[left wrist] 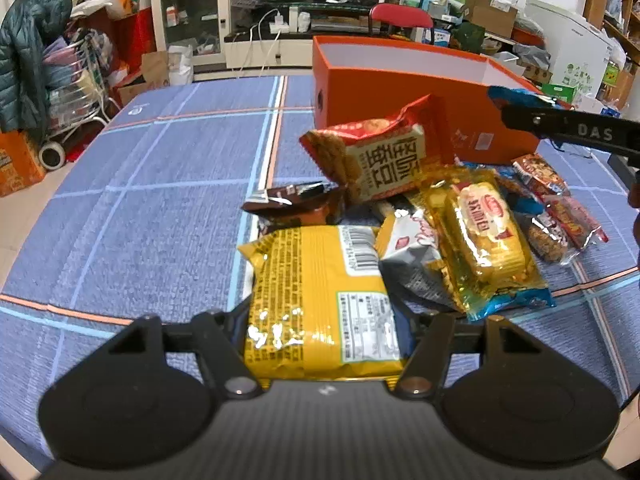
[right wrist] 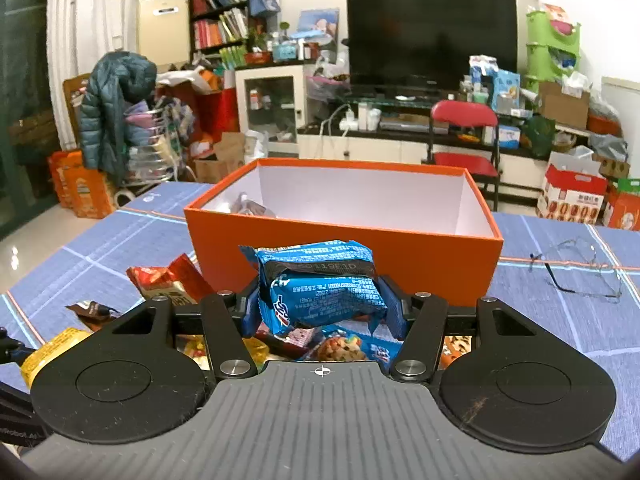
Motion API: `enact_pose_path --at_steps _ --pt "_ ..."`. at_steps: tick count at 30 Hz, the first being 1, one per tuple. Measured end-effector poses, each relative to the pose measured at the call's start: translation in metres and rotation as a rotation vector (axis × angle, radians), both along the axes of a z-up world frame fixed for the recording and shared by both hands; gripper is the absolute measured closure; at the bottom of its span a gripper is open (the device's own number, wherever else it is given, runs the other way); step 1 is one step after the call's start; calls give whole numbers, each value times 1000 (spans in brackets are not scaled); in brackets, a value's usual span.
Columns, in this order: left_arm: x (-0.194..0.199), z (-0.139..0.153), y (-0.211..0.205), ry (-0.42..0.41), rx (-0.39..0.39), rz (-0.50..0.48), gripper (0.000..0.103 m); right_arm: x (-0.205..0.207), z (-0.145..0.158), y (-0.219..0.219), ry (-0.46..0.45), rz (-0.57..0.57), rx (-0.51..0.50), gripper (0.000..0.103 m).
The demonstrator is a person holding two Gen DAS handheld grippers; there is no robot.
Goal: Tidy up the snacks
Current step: 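Lift both held packs over the orange box and release them inside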
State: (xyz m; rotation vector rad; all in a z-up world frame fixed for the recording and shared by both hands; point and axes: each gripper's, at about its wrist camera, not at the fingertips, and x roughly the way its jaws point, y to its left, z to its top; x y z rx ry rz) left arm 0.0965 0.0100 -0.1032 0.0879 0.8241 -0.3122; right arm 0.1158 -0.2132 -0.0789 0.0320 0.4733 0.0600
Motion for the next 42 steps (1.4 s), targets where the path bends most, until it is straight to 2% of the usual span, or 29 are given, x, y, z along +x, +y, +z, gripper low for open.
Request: enact_pose_path --at_steps 9,15,23,27,32,37,42 --pt "-21 16 10 -40 -33 20 40 -10 6 12 -24 26 -28 58" --pt "-31 18 17 -45 -44 47 41 -16 12 5 -45 15 -4 58" --pt "-42 45 12 -167 -38 29 41 -22 19 -1 -69 6 1 58" --pt "-19 66 -1 -210 -55 -1 41 -22 29 -10 -84 -18 19 58" --pt "38 91 -32 -249 -90 -42 41 -4 44 -27 -89 -69 29 58" --pt "112 104 -72 -246 -107 -44 41 35 48 -38 -69 -89 17 58" --pt "151 105 -101 -239 -85 -45 41 75 48 -46 -42 -100 24 59"
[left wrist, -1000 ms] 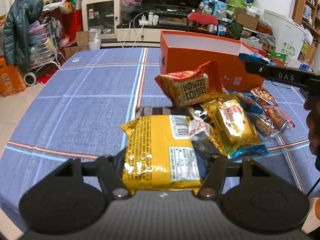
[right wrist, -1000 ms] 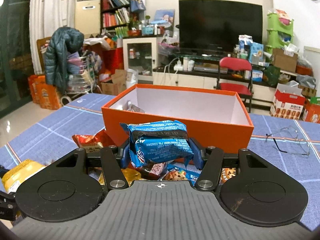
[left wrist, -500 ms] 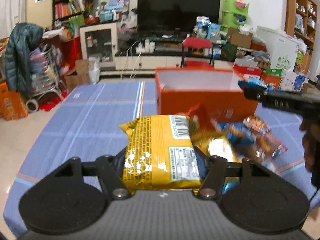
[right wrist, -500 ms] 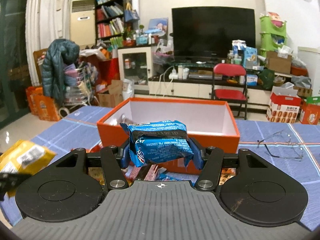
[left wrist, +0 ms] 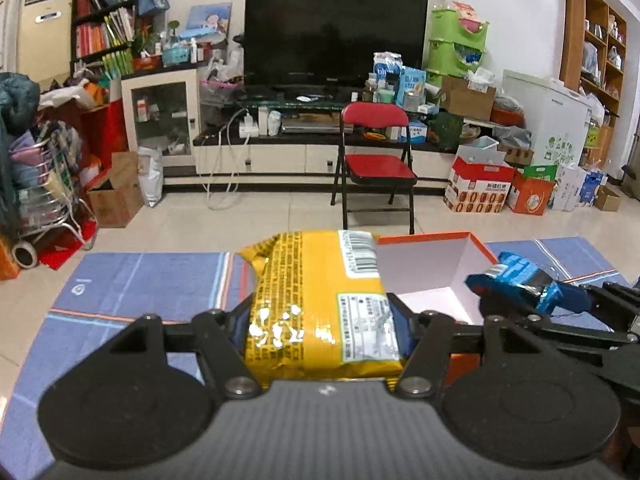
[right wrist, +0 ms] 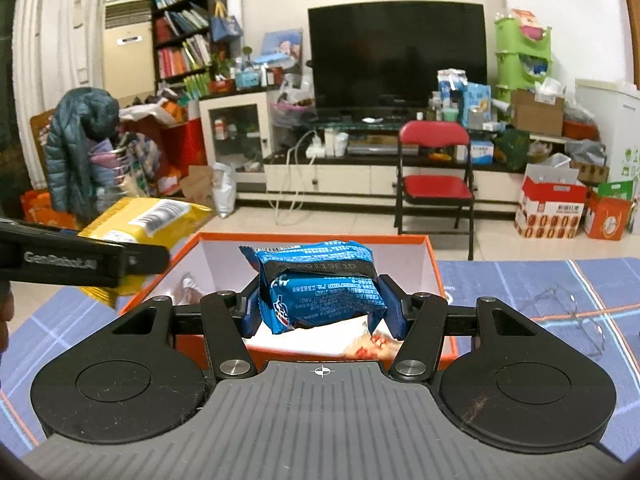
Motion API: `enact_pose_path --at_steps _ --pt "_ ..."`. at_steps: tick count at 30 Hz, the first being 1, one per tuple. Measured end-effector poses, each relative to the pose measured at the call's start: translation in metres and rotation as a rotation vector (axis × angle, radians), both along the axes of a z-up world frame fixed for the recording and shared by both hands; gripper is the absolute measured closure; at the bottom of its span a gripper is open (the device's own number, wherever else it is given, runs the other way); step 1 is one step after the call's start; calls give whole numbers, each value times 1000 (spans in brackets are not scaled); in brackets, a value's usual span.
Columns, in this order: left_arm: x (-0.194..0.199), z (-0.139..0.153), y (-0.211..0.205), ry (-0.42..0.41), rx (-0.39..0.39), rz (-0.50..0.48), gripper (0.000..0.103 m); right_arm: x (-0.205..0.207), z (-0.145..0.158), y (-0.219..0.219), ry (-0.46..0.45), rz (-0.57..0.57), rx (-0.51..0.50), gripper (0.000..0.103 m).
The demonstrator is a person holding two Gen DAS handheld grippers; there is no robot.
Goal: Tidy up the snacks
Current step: 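Lift both held packs over the orange box and release them inside, then grasp the red-and-brown cookie bag with the right tool while the left tool grasps the gold bag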
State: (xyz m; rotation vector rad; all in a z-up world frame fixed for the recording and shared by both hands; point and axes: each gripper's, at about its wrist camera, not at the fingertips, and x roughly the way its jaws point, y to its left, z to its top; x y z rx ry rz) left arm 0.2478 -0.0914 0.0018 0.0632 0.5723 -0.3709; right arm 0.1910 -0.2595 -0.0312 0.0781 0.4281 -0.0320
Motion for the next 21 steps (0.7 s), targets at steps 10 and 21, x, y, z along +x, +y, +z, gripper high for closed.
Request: enact_pose_path --at_steps 10,21 --pt "38 -13 -20 48 22 7 37 51 8 -8 20 -24 -49 51" --pt "-38 25 48 -85 -89 77 6 -58 28 -59 -104 -97 3 32"
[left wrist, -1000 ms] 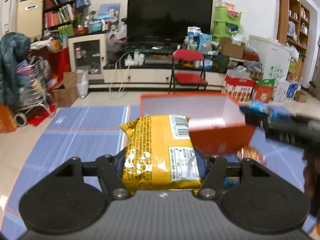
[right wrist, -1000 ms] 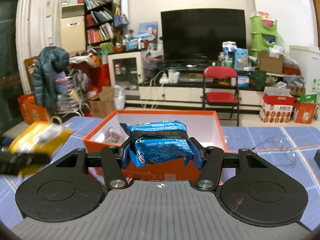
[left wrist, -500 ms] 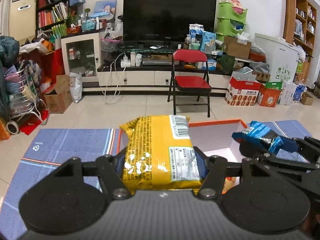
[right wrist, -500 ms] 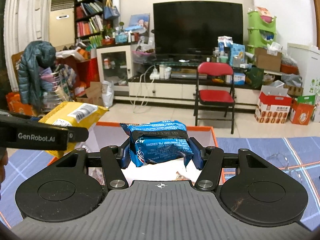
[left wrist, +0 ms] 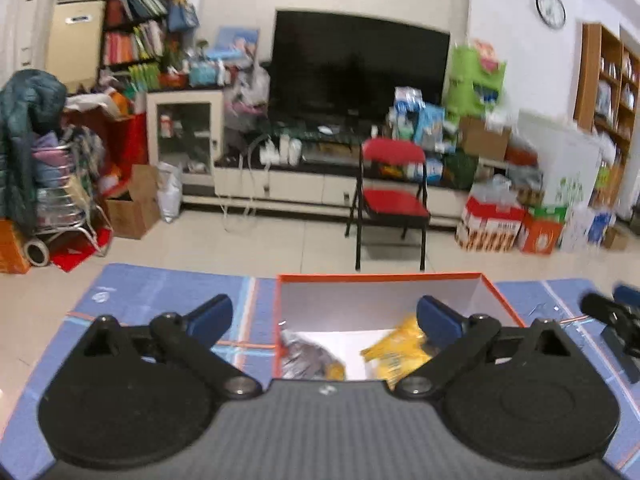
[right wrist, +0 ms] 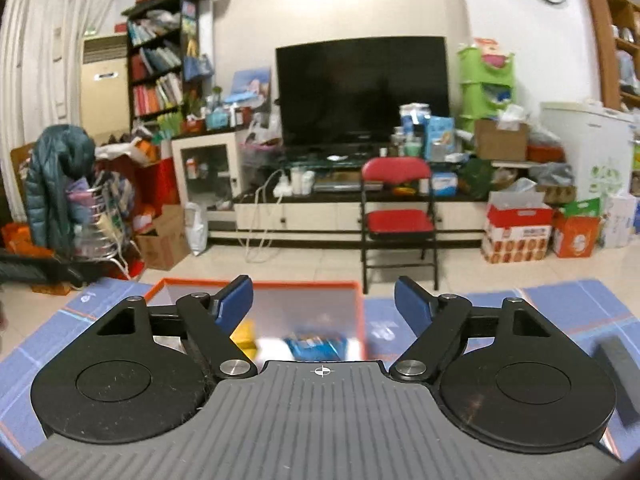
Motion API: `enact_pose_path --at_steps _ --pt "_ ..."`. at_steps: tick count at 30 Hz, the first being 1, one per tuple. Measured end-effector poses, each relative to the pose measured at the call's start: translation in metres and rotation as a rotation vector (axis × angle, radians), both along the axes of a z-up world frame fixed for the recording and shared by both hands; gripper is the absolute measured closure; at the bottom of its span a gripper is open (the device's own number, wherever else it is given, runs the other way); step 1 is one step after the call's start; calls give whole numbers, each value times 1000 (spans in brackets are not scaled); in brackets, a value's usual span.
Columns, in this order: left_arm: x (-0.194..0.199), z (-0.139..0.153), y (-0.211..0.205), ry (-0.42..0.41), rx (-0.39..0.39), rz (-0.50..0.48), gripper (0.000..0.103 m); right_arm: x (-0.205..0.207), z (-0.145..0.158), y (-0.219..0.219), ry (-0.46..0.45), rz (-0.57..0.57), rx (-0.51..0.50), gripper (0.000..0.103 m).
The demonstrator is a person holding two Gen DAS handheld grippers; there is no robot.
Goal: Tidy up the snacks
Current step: 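Grasp the red-and-brown cookie bag with the right tool while the left tool grasps the gold bag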
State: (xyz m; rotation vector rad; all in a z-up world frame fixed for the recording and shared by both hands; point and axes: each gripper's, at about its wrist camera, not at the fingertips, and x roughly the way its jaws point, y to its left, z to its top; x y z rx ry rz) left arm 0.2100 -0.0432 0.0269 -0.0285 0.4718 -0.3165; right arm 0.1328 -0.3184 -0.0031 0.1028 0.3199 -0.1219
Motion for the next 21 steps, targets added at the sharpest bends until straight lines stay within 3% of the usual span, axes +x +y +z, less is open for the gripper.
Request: enact_pose_path --at_steps 3,8,13,18,21 --pt "-43 -5 30 -14 -4 32 6 -44 -22 -11 51 -31 27 31" --pt "-86 -35 65 15 14 92 6 -90 -73 4 224 47 18 31" --pt "-91 -73 81 103 -12 103 6 -99 -100 42 320 170 -267 29" --pt "-88 -93 82 132 32 84 6 -87 -103 27 321 132 -133 29" --pt "-83 -93 86 145 27 88 6 -74 -115 4 333 84 48 28"
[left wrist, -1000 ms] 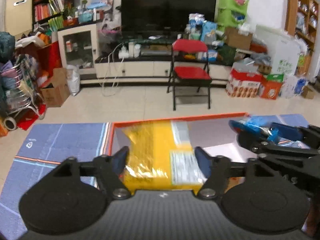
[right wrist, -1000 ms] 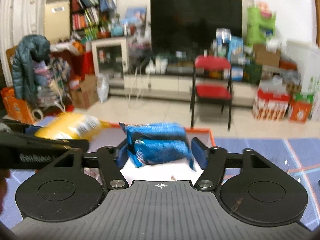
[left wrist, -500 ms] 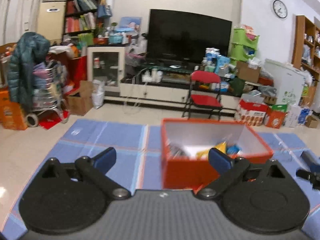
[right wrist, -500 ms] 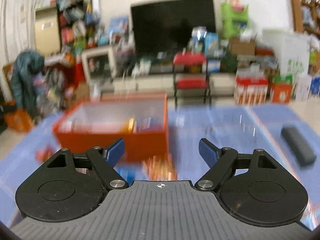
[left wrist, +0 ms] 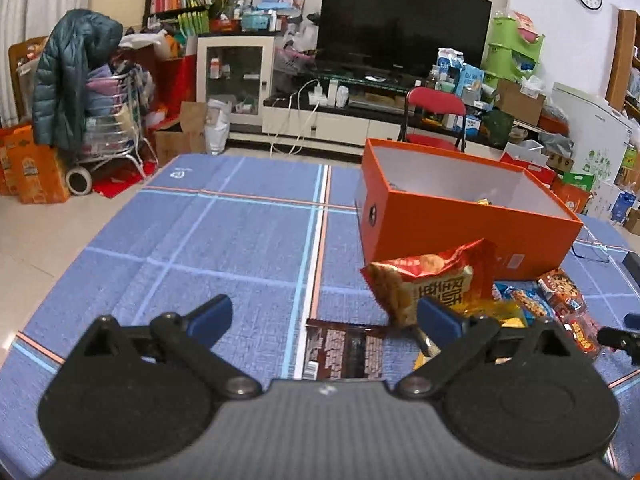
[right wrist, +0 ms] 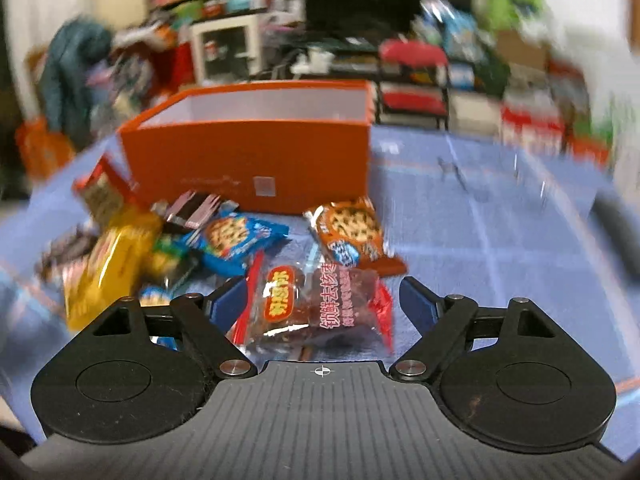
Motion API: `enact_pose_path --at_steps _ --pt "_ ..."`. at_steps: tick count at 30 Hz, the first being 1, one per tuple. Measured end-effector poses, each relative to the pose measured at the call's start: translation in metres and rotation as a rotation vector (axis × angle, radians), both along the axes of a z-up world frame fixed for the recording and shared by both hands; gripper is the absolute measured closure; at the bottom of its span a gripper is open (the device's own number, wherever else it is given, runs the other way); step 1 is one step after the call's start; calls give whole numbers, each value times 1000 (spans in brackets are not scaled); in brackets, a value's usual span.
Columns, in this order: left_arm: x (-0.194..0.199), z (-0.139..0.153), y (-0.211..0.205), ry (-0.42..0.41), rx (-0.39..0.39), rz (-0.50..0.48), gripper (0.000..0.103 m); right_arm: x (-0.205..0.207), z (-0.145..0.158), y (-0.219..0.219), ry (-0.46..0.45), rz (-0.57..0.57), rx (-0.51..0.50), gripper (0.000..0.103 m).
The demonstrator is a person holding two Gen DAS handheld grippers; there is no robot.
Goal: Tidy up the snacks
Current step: 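Grasp the red-and-brown cookie bag with the right tool while the left tool grasps the gold bag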
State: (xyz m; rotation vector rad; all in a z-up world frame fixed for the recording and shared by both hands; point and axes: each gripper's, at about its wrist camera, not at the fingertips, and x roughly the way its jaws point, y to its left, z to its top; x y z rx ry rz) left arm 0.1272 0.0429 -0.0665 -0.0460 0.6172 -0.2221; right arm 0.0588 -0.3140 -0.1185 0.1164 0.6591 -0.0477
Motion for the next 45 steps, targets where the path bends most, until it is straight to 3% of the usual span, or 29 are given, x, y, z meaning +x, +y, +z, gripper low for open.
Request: enact_pose_path --at_steps 2,4,7,9,12,15,19,20,21,22,27,34,39,43,44,45 --pt "3 2 2 -5 0 5 6 15 -9 -10 30 -50 63 28" --pt "4 1 2 -3 0 7 6 26 -20 -13 55 -77 84 24" --pt "7 -3 2 14 5 5 6 40 -32 -9 118 -72 99 26" --pt "8 -5 4 23 11 8 6 41 -31 -11 159 -123 22 39" --pt "10 -8 7 34 6 14 6 31 -25 -33 143 -155 105 60" --pt "11 -9 8 36 11 17 6 27 -26 -43 149 -161 152 60" --pt "8 -10 6 47 -18 -14 6 28 -30 -37 148 -153 153 40" --pt "6 -11 4 48 -16 -24 6 30 -30 -32 152 -135 134 41" --pt "4 -11 -2 45 -7 -38 6 31 -30 -28 151 -125 121 51" --pt "1 -11 -7 43 2 -52 6 32 -30 -26 153 -122 107 54" --pt "-14 -24 -41 56 76 -119 6 34 -27 -25 146 -120 117 62" --pt "-14 -25 -74 80 47 -168 6 33 -20 -22 120 -93 145 77" --pt "-10 -24 -97 110 -29 -170 5 30 -19 -19 114 -72 152 79" --pt "-4 -33 -119 124 -23 -188 5 29 -20 -21 111 -70 179 79" --pt "-2 -36 -123 134 -23 -192 8 28 -21 -22 112 -68 186 79" --pt "0 -39 -128 149 -27 -202 21 27 -22 -23 112 -67 194 79"
